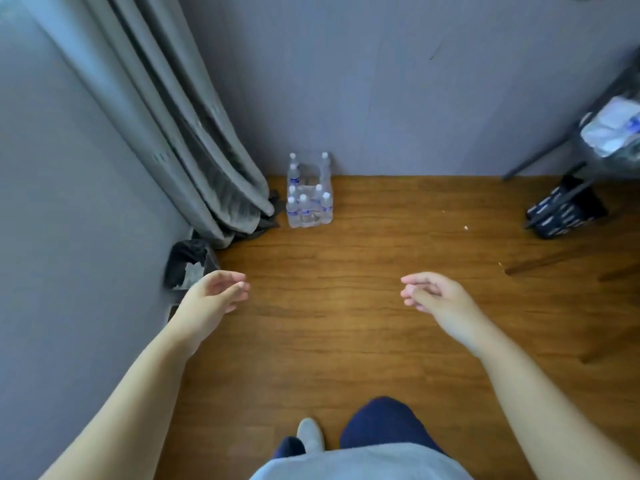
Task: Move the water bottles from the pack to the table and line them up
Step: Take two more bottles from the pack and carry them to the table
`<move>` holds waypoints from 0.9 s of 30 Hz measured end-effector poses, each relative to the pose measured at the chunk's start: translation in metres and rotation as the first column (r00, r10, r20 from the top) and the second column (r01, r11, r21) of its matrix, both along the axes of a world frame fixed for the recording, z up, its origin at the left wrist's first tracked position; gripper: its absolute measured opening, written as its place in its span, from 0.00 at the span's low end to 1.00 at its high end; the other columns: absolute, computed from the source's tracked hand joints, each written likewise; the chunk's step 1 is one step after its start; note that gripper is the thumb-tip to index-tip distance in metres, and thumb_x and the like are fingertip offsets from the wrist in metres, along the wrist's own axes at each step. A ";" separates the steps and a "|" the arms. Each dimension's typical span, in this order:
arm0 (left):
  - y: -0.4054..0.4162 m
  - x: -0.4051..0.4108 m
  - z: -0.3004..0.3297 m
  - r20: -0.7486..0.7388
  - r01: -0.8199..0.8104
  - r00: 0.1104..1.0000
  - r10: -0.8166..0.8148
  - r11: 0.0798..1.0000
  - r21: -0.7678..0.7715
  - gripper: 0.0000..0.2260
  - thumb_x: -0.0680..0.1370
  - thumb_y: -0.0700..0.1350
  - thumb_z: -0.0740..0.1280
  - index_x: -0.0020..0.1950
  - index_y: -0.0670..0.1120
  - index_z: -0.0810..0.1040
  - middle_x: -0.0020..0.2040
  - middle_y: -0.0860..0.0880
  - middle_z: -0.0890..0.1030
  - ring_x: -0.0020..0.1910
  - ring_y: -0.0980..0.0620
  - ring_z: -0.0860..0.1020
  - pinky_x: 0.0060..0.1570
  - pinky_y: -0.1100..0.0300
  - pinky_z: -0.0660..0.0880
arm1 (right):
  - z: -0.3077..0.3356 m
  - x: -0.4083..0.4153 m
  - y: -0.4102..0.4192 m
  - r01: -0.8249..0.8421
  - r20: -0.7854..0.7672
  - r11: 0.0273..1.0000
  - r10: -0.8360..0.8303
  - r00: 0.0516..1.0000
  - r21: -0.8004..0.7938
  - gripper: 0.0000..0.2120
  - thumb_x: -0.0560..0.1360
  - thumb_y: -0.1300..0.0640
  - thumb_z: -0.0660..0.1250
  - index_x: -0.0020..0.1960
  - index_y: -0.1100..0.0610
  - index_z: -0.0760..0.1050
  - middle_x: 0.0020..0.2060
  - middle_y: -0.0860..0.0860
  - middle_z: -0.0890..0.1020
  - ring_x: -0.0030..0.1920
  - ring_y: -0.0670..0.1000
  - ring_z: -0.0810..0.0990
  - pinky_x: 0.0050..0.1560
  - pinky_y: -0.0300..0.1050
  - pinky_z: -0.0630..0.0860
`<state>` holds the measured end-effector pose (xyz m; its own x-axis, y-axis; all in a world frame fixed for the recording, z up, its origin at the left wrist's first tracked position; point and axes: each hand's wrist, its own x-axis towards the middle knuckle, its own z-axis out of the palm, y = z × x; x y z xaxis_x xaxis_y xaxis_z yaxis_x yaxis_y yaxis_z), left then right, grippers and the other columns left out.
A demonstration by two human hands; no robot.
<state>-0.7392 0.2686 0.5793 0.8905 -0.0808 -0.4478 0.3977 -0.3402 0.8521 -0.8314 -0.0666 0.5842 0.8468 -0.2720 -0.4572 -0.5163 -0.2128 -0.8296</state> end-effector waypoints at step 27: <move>-0.141 0.588 -0.195 -0.081 -0.138 0.987 0.137 0.990 -0.002 0.06 0.76 0.41 0.69 0.52 0.48 0.79 0.48 0.48 0.84 0.47 0.55 0.83 0.51 0.60 0.77 | -0.209 0.697 -0.084 -0.267 -0.037 0.964 0.266 0.963 -0.012 0.10 0.78 0.63 0.64 0.45 0.49 0.75 0.39 0.48 0.81 0.39 0.47 0.79 0.43 0.32 0.75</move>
